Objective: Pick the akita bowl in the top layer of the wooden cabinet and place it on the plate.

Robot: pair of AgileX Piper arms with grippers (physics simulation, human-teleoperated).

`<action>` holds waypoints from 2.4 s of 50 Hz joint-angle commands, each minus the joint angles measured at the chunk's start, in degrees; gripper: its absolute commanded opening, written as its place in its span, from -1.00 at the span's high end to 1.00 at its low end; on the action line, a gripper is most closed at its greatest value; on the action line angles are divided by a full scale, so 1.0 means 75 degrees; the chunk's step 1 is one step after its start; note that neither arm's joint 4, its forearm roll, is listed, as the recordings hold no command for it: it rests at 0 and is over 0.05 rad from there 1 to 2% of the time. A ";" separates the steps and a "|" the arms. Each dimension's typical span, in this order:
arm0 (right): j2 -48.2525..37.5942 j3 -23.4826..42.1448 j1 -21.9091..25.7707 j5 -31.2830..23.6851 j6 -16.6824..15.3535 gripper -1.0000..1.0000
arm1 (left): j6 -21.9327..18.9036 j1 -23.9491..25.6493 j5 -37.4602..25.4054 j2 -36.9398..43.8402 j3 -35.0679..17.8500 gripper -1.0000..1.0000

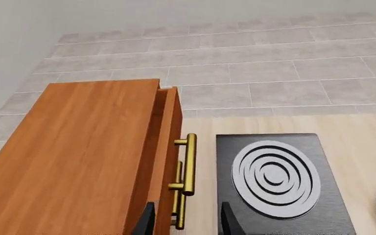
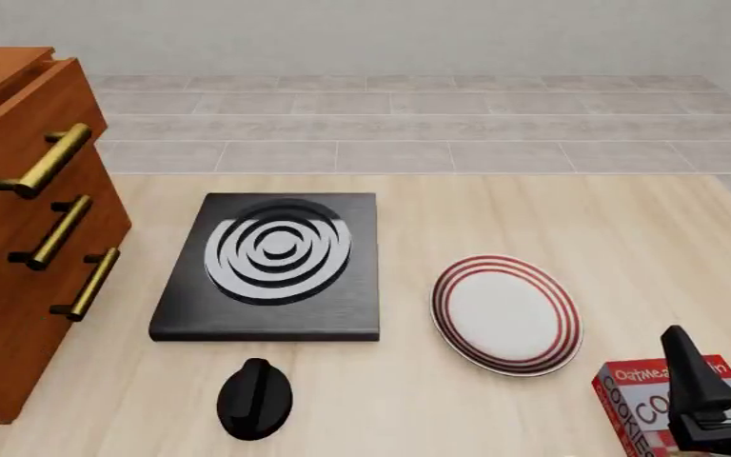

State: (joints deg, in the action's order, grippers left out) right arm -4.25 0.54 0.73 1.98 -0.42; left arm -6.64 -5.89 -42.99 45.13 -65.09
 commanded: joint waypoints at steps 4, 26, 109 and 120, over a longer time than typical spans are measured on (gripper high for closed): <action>-0.0037 -0.0017 0.0004 0.0037 0.0015 -1.00 | 0.0013 -0.0261 0.0100 0.0174 0.0260 -1.00; 0.0001 -0.0011 0.0009 -0.0032 0.0017 -1.00 | -0.0103 -0.0569 0.0202 0.0408 0.0508 -1.00; -0.0191 -0.0021 -0.0004 0.0135 0.0038 -1.00 | -0.0605 -0.1494 0.0767 0.0416 0.2238 -1.00; -0.0114 -0.0021 0.0000 0.0060 0.0042 -1.00 | -0.0438 -0.1319 0.0661 0.0397 0.2308 -1.00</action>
State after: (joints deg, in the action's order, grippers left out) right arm -5.55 0.38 0.73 2.89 -0.13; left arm -11.38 -15.94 -36.64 47.33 -51.42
